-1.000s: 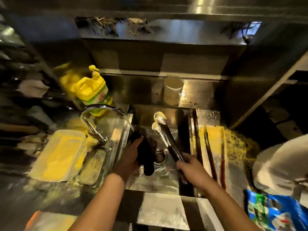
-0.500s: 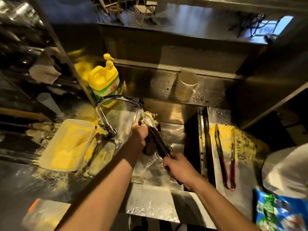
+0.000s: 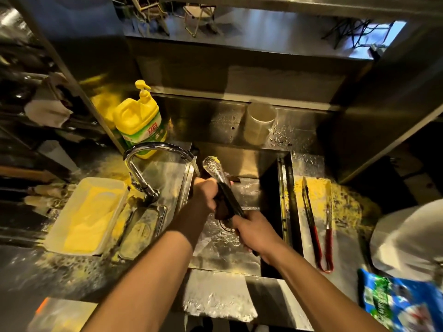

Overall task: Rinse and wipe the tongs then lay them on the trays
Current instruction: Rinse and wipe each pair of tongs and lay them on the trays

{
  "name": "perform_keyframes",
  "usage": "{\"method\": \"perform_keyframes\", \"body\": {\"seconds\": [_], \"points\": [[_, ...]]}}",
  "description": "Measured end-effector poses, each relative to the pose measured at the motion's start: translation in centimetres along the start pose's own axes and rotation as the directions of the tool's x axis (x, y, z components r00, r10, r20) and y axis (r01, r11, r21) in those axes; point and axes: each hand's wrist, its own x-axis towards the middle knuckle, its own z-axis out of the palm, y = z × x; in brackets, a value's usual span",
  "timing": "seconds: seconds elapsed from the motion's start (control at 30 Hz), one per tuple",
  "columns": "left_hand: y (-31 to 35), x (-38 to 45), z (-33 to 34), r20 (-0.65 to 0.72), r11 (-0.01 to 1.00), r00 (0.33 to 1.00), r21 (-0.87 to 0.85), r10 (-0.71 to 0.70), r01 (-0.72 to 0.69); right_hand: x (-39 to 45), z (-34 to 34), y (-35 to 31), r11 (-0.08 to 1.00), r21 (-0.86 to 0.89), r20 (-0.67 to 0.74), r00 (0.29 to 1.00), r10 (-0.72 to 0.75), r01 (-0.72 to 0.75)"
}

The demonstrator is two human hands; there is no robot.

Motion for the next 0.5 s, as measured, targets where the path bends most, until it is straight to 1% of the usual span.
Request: {"method": "perform_keyframes", "body": {"seconds": [0.1,0.23,0.33,0.4,0.43,0.5], "points": [[0.5,1.6,-0.9,-0.099,0.996,0.995,0.083,-0.008,0.016,-0.8,-0.3,0.2,1.000,-0.023,0.042,0.999,-0.005,0.006],[-0.1,1.4,-0.2,-0.063,0.998,0.997,-0.048,-0.035,0.032,-2.2,-2.7,1.0,0.999,0.024,0.062,0.997,0.035,-0.036],[1.0,1.9,-1.4,-0.182,0.997,0.982,-0.058,0.040,-0.052,-3.1,-4.9,1.6,0.992,0.099,0.075,0.994,0.074,-0.081],[1.4,2.4,-2.6,-0.255,0.996,0.963,-0.016,0.084,-0.091,-2.9,-6.0,1.6,0.988,0.124,0.031,0.996,0.084,-0.088],[1.5,2.2,-2.9,-0.266,0.995,0.959,0.008,0.098,-0.099,-2.5,-6.4,1.5,0.988,0.129,0.006,0.996,0.083,-0.084],[1.1,1.6,-3.1,-0.220,0.995,0.971,-0.013,0.092,-0.098,-1.6,-6.7,1.2,0.985,0.155,0.005,0.997,0.081,-0.081]]}}
